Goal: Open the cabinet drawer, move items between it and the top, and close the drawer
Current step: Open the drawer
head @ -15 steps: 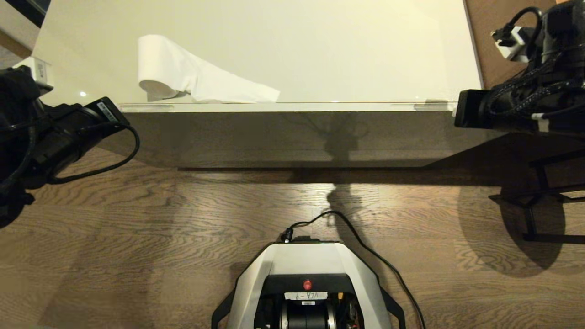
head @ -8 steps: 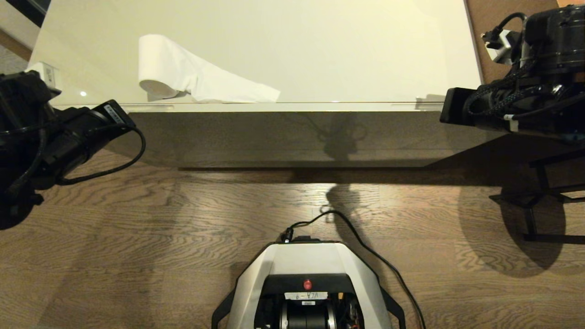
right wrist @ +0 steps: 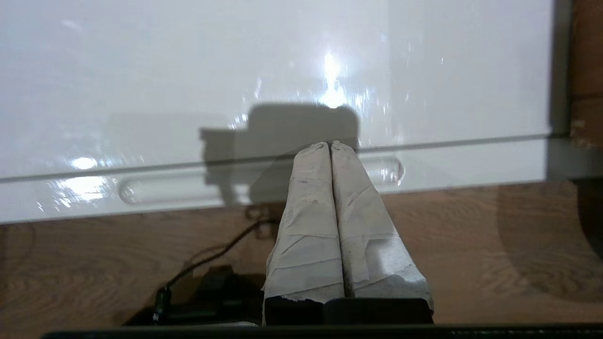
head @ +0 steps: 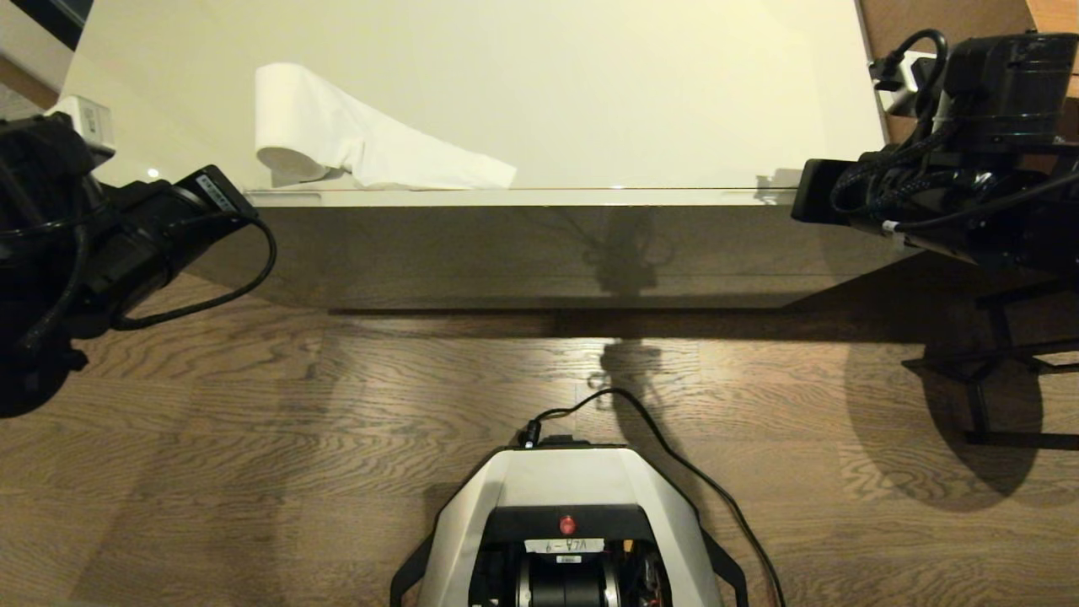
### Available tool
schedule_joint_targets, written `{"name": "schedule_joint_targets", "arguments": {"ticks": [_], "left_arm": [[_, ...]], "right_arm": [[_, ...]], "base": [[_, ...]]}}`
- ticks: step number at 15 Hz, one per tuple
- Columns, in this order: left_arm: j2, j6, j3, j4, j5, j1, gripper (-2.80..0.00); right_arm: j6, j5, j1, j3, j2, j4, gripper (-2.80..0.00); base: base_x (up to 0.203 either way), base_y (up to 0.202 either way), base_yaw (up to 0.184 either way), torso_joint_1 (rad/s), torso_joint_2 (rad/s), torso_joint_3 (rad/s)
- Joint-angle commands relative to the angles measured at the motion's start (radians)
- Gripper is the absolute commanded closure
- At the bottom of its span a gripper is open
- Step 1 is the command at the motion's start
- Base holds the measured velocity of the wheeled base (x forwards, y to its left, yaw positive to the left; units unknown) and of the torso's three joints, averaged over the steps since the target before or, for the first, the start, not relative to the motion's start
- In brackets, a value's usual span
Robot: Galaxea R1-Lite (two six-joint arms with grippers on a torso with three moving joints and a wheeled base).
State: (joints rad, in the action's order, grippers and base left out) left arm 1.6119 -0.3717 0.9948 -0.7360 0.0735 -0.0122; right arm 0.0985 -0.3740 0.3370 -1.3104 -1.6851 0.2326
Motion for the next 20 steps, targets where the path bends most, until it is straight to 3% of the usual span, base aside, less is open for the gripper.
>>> {"name": "schedule_joint_targets", "arguments": {"ticks": [1, 13, 20], "left_arm": [[-0.001, -0.003, -0.001, -0.005, 0.002, -0.012, 0.00], [0.039, -0.014, -0.058, -0.007, 0.003, -0.017, 0.00], [0.060, -0.003, -0.061, -0.099, -0.004, -0.017, 0.00]], "right_arm": [[0.000, -0.002, 0.000, 0.005, 0.007, 0.001, 0.00], [0.020, -0.006, -0.001, 0.088, -0.056, 0.102, 0.00], [0.029, -0.006, -0.001, 0.100, -0.056, 0.102, 0.00]], "base": [[0.000, 0.000, 0.000, 0.000, 0.00, 0.000], [0.000, 0.000, 0.000, 0.000, 0.00, 0.000], [0.000, 0.000, 0.000, 0.000, 0.00, 0.000]]}}
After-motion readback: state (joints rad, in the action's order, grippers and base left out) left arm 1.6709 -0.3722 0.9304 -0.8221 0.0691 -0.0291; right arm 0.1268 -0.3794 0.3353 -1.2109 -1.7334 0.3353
